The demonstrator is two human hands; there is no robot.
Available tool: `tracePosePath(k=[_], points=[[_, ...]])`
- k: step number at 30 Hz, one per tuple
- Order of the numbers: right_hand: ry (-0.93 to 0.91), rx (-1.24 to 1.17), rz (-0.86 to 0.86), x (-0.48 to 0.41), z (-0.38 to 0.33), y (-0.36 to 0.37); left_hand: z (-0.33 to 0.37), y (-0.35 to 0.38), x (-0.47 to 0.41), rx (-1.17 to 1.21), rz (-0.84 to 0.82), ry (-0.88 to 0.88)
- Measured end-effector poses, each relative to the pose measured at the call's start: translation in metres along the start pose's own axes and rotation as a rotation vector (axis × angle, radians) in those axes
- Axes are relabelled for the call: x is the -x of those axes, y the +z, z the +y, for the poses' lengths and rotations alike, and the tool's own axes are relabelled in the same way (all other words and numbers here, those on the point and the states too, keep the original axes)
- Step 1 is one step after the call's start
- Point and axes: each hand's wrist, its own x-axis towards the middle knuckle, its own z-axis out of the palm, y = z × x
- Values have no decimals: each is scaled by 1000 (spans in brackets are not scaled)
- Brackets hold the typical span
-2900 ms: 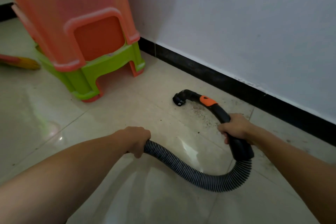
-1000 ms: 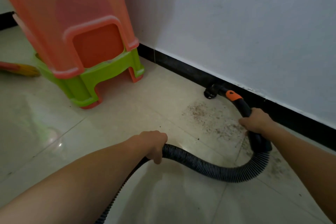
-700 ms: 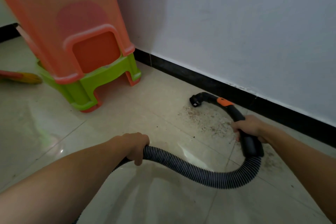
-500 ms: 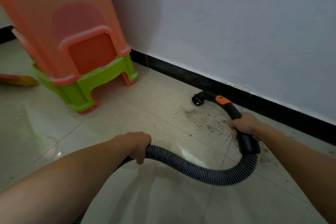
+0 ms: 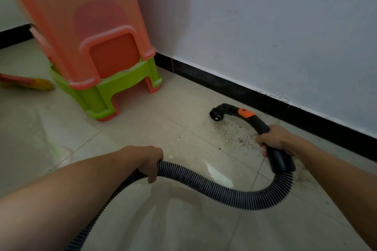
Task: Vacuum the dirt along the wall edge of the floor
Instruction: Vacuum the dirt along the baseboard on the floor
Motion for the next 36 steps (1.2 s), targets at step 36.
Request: tracePosePath(k=[36], points=[[-193,463,-127,73,6,34,21,14,9,-164,-90,3]])
